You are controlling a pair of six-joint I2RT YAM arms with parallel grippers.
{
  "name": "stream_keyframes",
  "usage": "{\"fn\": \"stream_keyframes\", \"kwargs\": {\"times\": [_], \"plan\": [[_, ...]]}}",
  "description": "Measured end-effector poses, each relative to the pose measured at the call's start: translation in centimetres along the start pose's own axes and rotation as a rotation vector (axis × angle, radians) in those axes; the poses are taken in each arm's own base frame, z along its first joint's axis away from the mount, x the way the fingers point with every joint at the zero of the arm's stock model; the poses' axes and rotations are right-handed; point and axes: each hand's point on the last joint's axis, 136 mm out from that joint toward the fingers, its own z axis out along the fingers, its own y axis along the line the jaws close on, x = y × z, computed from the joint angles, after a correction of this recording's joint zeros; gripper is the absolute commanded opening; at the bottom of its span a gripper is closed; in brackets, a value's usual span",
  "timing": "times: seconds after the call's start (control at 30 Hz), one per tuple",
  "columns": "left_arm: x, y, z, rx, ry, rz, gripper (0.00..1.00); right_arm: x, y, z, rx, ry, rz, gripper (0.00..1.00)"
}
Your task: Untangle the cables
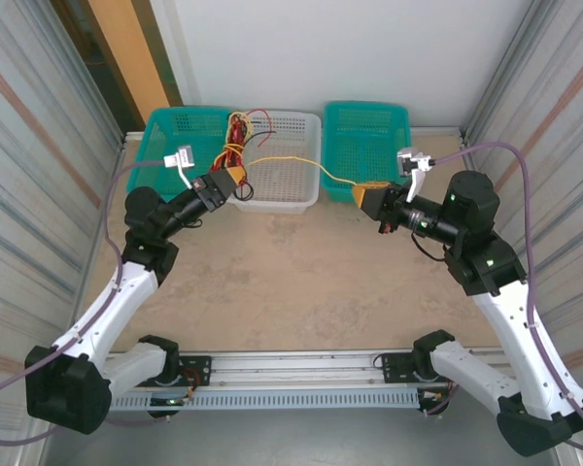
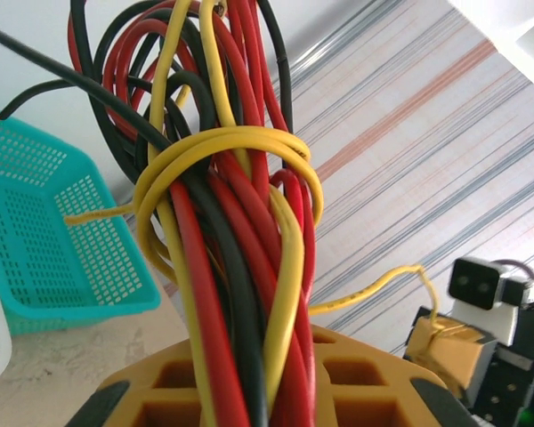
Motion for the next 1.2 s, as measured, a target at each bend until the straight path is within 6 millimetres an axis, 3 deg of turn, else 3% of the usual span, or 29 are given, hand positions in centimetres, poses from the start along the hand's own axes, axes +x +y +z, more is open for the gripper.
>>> {"fn": "stream_keyframes", "kwargs": {"times": [0.3,0.5,0.6,0.77,0.87,0.97,1.07,1.2], "plan": [[-1.3,0.0,-1.7,0.079,-0.090,-0.026,0.00,2.9,-2.6,0.1,0.050,0.037,0.072,0.00],[-3.4,-2.2,-2.3,0.185,-0.171,0.001,0.00,5.3,-5.1,0.5,0.100,0.066,0.137,0.00],[-5.1,-2.5,-2.8,0.224,-0.242,0.009,0.00,6.3,-6.5,0.5,0.134,0.076,0.177,0.00],[-5.5,-2.4,-2.6,0.259,-0.260,-0.013,0.00,7.8,-7.6,1.2,0.144,0.102,0.221,0.01],[-5.1,-2.3,-2.4,0.261,-0.236,-0.014,0.00,8.1,-8.1,1.4,0.159,0.113,0.244,0.46],[-4.4,-2.9,-2.2,0.277,-0.180,0.013,0.00,7.6,-8.2,1.0,0.193,0.090,0.240,0.83],[-3.3,-3.7,-2.0,0.298,-0.123,0.073,0.00,5.3,-7.8,0.1,0.256,0.018,0.236,0.89],[-0.5,-5.5,-1.6,0.336,-0.022,0.164,0.00,2.1,-5.7,-0.3,0.252,-0.099,0.242,0.85]]}}
